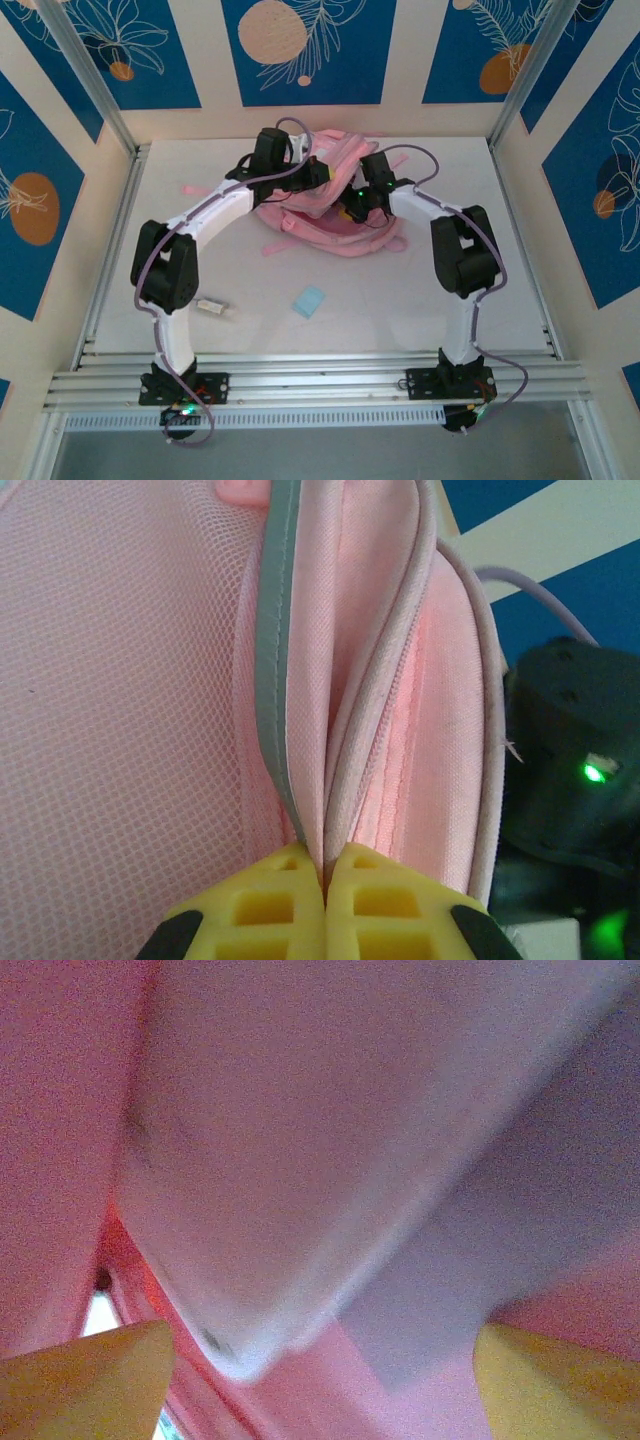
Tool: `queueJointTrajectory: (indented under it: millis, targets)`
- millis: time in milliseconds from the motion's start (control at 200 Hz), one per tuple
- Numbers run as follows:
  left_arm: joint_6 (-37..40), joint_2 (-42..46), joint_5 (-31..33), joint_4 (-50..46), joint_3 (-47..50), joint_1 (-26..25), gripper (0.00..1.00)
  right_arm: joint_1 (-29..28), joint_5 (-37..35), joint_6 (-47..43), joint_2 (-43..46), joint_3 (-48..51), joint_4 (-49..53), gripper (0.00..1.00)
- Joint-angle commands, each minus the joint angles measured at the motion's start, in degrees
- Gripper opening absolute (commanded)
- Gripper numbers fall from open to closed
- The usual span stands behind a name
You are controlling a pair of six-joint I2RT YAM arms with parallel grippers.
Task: Pack the student bag
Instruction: Place the book in the student bag, then close the student bag at the top-center of the table, then zip the student bag at the top-center of the table.
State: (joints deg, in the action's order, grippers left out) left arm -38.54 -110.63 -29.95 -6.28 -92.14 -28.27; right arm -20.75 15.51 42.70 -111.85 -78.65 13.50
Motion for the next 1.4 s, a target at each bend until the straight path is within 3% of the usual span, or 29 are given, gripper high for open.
queueJointTrajectory:
  millis: [0,190,340,470,580,695,960,1140,1395]
  targets:
    - [4.91,5.78,3.26,-0.52,0.3,0.1,0.1,0.58,-2.1,-2.14,9.49,5.18,4.26,0.84]
    - [10.75,10.5,6.98,-2.76,5.84,1.38,0.43,0.74,-8.92,-3.94,21.53,14.15,12.15,0.88]
    - [15.59,17.31,13.15,-1.26,16.59,2.23,0.58,1.44,-14.03,-3.68,30.15,21.24,15.32,0.89]
    - [15.33,21.68,16.62,4.11,27.24,4.73,0.67,2.67,-15.48,-3.41,34.73,25.1,14.48,0.9]
    - [13.61,22.15,15.95,10.42,33.99,8.01,0.68,4.41,-14.8,-2.42,35.91,27.01,12.1,0.91]
    - [11.39,19.53,10.31,19.68,38.81,11.35,0.68,5.77,-12.67,-1.09,35.25,28.66,6.86,0.91]
    - [12.19,11.73,-2.32,34.11,39.35,13.07,0.65,6.55,-11.37,0.0,31.47,29.52,-0.97,0.91]
    - [11.96,6.57,-5.94,33.33,36.77,13.06,0.59,6.51,-11.1,0.7,29.94,29.79,-2.75,0.91]
    - [13.85,6.89,-3.19,27.29,38.69,12.81,0.57,6.51,-11.25,0.72,29.59,30.05,-3.65,0.91]
